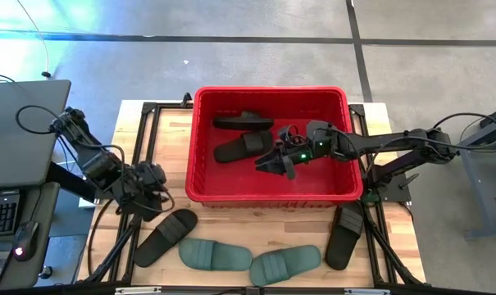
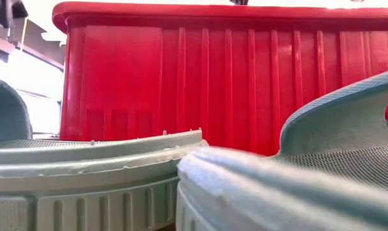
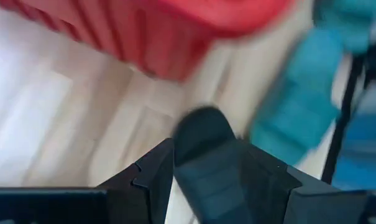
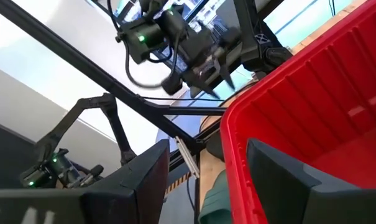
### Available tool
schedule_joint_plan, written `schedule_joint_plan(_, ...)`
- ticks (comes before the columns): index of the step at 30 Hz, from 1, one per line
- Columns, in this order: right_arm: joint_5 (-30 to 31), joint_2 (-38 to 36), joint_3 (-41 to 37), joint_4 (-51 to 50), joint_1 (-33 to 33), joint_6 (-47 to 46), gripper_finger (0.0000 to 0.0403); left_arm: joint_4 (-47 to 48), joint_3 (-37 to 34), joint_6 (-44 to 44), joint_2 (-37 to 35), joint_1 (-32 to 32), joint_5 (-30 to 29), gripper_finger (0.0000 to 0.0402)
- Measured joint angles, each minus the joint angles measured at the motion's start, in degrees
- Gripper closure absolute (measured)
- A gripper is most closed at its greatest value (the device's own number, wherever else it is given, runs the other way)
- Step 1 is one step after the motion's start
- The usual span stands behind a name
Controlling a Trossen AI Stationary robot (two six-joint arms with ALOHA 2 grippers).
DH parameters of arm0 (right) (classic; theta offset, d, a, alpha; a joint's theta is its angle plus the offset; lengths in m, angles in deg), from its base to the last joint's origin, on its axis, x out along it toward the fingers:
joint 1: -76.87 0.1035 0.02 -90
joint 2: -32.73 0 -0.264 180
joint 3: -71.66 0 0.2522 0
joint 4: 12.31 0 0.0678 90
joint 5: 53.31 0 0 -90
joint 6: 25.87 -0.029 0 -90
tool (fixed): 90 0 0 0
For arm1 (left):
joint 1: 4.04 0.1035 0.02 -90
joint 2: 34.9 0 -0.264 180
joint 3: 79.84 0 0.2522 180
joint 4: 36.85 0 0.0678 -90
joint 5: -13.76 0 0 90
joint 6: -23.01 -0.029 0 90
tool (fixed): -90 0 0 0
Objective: Pick and place slides into bin
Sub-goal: Put the black slide into the red bin
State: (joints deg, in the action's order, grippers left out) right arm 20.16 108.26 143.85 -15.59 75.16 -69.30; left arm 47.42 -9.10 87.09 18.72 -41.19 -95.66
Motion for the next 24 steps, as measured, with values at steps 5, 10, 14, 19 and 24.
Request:
schedule_joint_plan(5, 0.00, 0.00, 0.00, -0.10, 0.00, 1.43, 0.0199, -5.17, -4.22, -12.66, 1.94, -0.02, 14.03, 0.0247)
schedule_joint_plan(10, 0.77, 0.00, 0.00, -0.36, 0.00, 1.46, 0.0199, -4.90, -4.78, -18.13, 5.43, -0.02, 22.92, 0.0247)
schedule_joint_plan(14, 2.55, 0.00, 0.00, -0.49, 0.00, 1.84, 0.0199, -4.90, -4.78, -21.76, 8.63, 0.00, 23.28, 0.0247)
schedule_joint_plan(19, 2.99, 0.00, 0.00, -0.89, 0.00, 2.26, 0.0199, -6.21, -4.78, -26.17, 14.20, -0.02, 25.33, 0.0247)
schedule_joint_plan(24, 2.99, 0.02, 0.00, -1.48, 0.00, 2.31, 0.0199, -8.74, -4.79, -26.80, 20.99, -0.04, 29.85, 0.0247)
